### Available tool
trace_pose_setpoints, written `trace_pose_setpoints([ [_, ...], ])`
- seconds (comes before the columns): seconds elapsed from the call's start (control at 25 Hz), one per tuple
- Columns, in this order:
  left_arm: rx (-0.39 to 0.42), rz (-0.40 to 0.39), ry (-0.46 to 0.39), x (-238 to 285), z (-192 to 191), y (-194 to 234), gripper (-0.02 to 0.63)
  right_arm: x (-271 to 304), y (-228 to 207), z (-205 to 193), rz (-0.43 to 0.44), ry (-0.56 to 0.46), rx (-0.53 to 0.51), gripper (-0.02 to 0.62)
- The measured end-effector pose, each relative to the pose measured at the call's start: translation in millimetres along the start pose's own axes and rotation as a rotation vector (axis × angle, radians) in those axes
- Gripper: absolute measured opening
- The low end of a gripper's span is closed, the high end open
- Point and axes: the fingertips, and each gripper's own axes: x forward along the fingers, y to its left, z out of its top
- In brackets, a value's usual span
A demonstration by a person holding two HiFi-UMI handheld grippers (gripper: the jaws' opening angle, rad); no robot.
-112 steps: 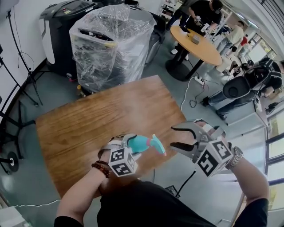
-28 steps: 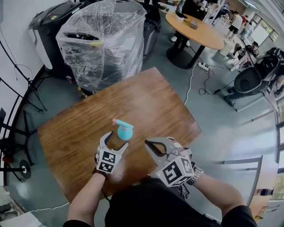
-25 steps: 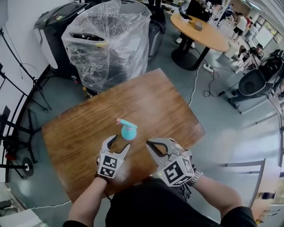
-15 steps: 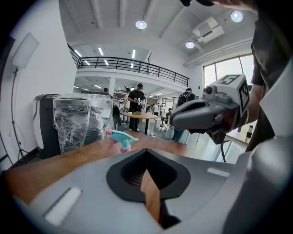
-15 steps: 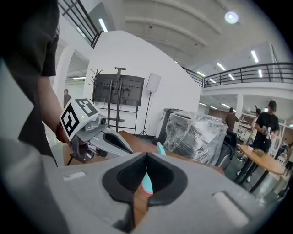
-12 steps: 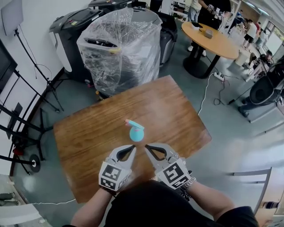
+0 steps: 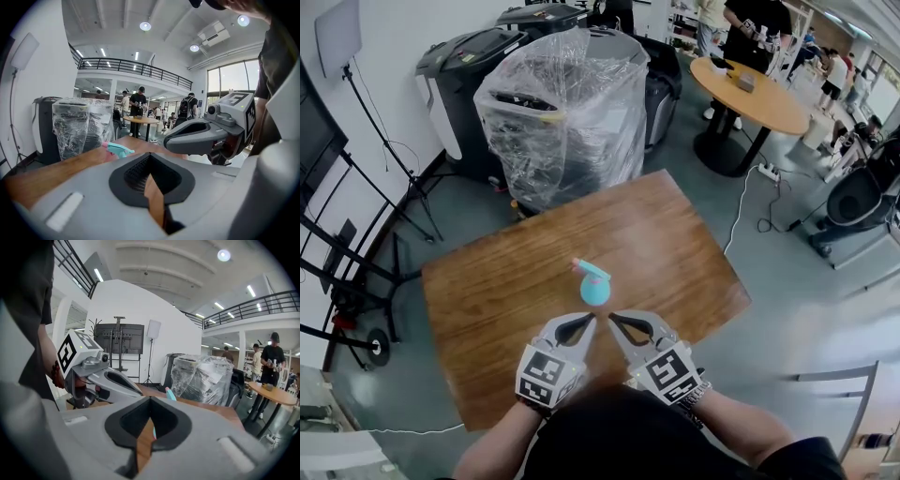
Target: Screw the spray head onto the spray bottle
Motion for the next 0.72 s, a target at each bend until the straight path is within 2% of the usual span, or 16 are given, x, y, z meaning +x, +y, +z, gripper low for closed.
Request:
trace_pose_setpoints([
  [0.72,-0.015,-0.008,-0.002,5.1,6.2,0.0,0.015,2.8,-3.8,1.6,-0.004,0.01,0.007,-0.009],
])
